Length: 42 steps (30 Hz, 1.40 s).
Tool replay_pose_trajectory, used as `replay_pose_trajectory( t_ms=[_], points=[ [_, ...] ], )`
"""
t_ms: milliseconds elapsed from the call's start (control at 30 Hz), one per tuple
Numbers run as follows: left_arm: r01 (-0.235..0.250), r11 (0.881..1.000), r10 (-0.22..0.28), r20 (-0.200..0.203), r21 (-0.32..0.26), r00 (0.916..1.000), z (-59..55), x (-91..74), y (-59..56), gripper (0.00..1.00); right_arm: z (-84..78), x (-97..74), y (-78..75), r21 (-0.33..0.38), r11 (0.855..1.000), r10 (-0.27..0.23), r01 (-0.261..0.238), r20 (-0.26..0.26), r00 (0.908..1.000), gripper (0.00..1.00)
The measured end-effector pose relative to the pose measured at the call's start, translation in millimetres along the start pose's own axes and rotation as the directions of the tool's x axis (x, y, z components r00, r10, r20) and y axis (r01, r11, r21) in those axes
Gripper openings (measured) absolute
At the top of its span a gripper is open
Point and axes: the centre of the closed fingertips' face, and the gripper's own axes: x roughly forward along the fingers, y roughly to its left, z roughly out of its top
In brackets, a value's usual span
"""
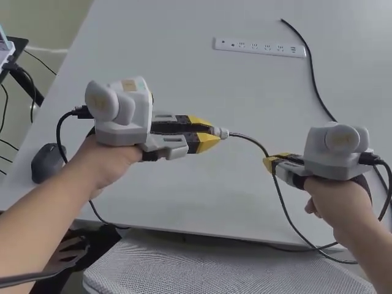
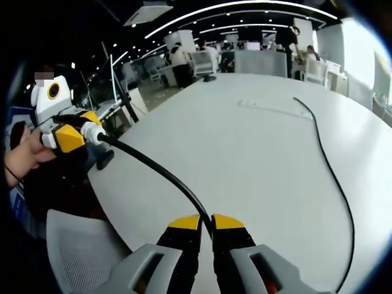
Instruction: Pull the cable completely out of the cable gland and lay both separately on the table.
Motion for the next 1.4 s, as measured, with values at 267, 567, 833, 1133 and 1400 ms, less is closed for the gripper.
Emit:
replay_pose_trajectory(
  t_ms=[267,567,833,1133,1400],
  points=[
    [-0.005,1.000,0.005,-0.002,-0.003,1.0000,0.6,0.7,2.0,0.15,1.4,-0.2,-1.0,-0.020,1.000,0.006,-0.005,0.006,1.0000,0.02],
    [-0.004,1.000,0.004,-0.003,-0.003,1.0000,3.5,2.3,3.5,0.15,2.0,0.6,-4.0,-0.058,0.998,0.017,-0.017,0.003,0.9999,0.06],
    [-0.006,1.000,0.006,-0.005,-0.006,1.0000,4.4,2.8,4.3,0.15,21.1,-12.3,3.3,-0.136,0.989,0.058,-0.050,0.051,0.9970,0.12],
    [-0.012,1.000,0.012,-0.010,-0.008,0.9999,3.2,-0.4,6.1,0.15,66.4,-31.3,35.6,-0.391,0.917,0.135,-0.075,0.127,0.9827,0.20],
    [-0.006,1.000,0.006,-0.010,-0.012,0.9999,3.8,-0.4,6.7,0.15,73.2,-21.1,67.6,-0.556,0.822,0.207,-0.124,0.088,0.9744,0.24]
  ],
)
